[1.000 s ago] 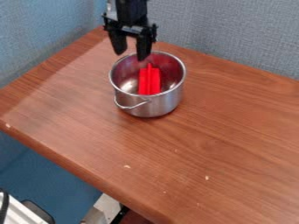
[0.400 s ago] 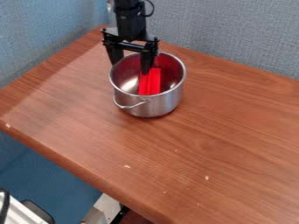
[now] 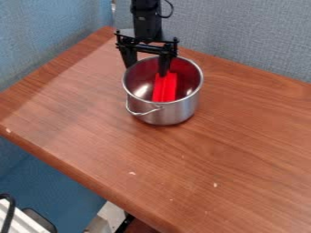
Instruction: Move the red object from the metal pot to the table
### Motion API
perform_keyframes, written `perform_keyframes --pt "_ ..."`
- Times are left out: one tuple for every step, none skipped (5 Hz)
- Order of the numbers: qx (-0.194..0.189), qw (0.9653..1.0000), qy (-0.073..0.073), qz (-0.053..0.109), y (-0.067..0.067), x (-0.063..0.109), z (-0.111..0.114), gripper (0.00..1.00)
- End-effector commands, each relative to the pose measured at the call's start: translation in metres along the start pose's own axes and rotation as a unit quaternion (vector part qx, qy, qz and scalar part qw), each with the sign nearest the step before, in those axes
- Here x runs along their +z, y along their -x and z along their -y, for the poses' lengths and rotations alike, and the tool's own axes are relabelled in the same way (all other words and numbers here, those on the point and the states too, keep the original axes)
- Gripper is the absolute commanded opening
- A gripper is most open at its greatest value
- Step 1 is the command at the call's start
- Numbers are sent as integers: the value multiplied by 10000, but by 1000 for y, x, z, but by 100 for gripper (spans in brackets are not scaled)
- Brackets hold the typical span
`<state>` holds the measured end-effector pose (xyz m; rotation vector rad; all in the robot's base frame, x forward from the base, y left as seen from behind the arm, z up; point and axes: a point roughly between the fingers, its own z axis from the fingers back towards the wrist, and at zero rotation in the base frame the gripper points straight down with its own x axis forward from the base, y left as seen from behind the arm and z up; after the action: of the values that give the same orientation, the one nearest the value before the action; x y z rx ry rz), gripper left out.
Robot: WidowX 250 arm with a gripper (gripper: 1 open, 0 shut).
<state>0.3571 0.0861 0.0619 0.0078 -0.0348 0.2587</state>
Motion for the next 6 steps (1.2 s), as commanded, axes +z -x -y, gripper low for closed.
perform_keyframes --pt "273 9991 -47 335 -2 21 13 100" --pt "150 9993 -73 331 0 13 4 0" --pt "36 9994 -78 338 1 6 -6 0" --pt "224 9992 -26 343 -4 12 -22 100" --pt "445 9983 15 380 -4 23 -46 0" --pt "531 9972 78 512 -4 36 -59 0"
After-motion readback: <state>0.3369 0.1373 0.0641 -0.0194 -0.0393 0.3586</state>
